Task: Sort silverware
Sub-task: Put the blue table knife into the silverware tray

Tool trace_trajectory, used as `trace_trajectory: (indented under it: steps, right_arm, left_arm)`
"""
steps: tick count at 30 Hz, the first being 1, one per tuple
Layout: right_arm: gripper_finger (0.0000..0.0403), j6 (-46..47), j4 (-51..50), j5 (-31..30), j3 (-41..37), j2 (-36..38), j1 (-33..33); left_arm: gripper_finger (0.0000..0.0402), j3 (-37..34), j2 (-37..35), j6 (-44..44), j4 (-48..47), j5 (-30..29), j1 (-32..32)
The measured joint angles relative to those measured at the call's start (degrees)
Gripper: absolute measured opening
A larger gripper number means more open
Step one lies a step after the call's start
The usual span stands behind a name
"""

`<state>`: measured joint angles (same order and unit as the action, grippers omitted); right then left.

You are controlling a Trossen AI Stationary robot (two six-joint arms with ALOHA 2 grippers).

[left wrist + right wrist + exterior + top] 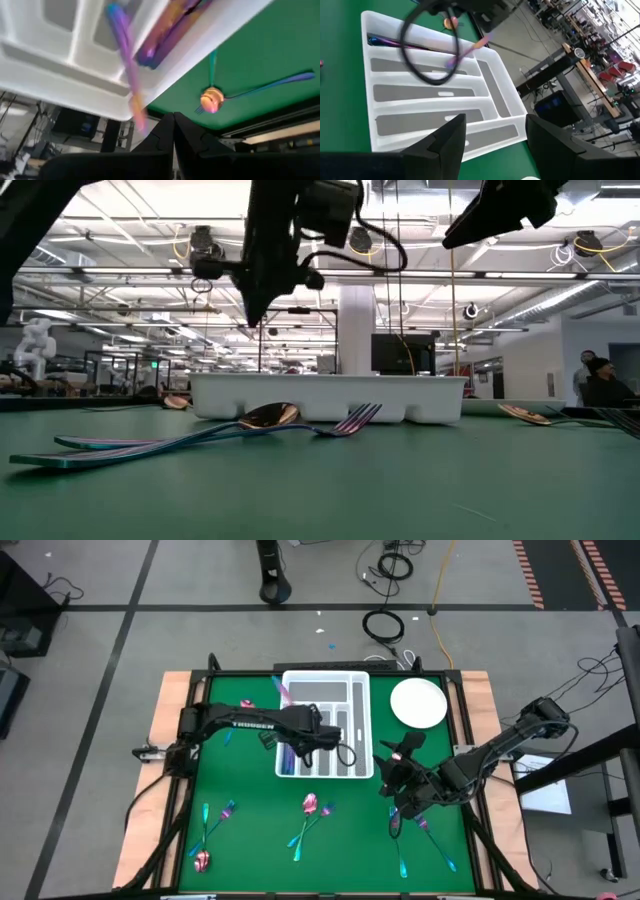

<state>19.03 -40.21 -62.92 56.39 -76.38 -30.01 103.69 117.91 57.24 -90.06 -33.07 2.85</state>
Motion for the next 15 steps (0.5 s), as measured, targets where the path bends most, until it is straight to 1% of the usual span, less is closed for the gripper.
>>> trace_trajectory:
  steps: [4,10,12,15]
  right_arm:
    - [0.0194,0.6,-0.3,0.0,0.0,0.0,0.0]
    - [0.0194,2.8,-2.0,0.0,0.0,0.0,0.0]
    - [0.0194,2.8,-2.1,0.0,0.0,0.0,0.0]
    - [0.0194,2.8,-2.0,0.0,0.0,0.0,0.0]
  left_arm:
    - [0.0003,-2.4,0.0,0.1,0.0,-0.3,0.0]
    - [0.0003,-2.0,-0.5,-5.0,1.1,-0.1,0.8]
    - [0.0003,-1.5,-1.9,-7.1,3.2,2.7,1.7]
    - [0.0003,-1.1,-4.8,-12.7,8.5,10.4,4.8]
